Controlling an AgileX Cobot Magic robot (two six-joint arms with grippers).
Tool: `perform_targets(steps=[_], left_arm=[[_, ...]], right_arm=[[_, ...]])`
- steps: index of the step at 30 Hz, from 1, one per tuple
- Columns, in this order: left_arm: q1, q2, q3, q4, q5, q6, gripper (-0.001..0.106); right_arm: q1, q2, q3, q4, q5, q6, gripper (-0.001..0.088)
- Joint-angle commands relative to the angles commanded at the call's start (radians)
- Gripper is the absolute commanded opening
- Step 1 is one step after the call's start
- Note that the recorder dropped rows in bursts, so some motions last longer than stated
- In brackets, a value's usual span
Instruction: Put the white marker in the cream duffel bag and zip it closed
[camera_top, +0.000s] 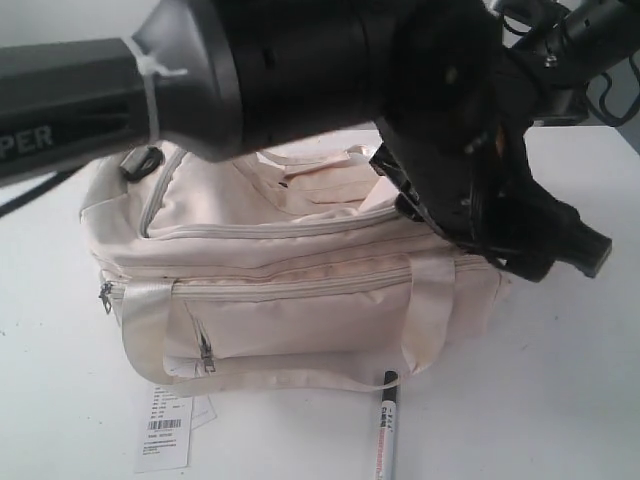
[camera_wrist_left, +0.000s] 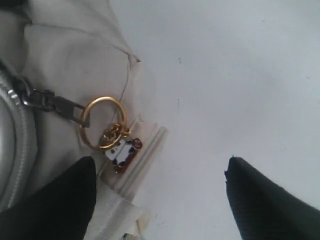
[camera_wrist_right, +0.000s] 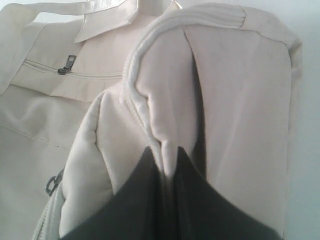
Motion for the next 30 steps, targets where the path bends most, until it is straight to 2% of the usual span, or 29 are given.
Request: perform_targets(steps=[6, 13, 18, 23, 26, 30], left_arm=[[-0.075, 0.0, 0.088, 0.401, -0.066, -0.417, 0.075], [-0.075, 0.008, 0.157, 0.668, -0.079, -0.69, 0.075], [-0.075, 0.038, 0.157, 0.782, -0.147, -0.814, 0.075], [-0.075, 0.08, 0.157, 0.793, -0.121, -0.842, 0.072], [-0.075, 0.087, 0.157, 0.782, -0.095, -0.842, 0.056], [-0.075, 0.083, 0.157, 0.786, -0.077, -0.836, 0.021]], right_arm=[[0.0, 0.0, 0.0, 0.0, 0.0, 0.0, 0.0], [0.0, 0.0, 0.0, 0.0, -0.005, -0.005, 0.0], [0.0, 0.0, 0.0, 0.0, -0.005, -0.005, 0.0], [0.0, 0.0, 0.0, 0.0, -0.003, -0.005, 0.0], [0.0, 0.0, 0.0, 0.0, -0.003, -0.005, 0.0], [0.0, 0.0, 0.0, 0.0, -0.003, -0.005, 0.0]])
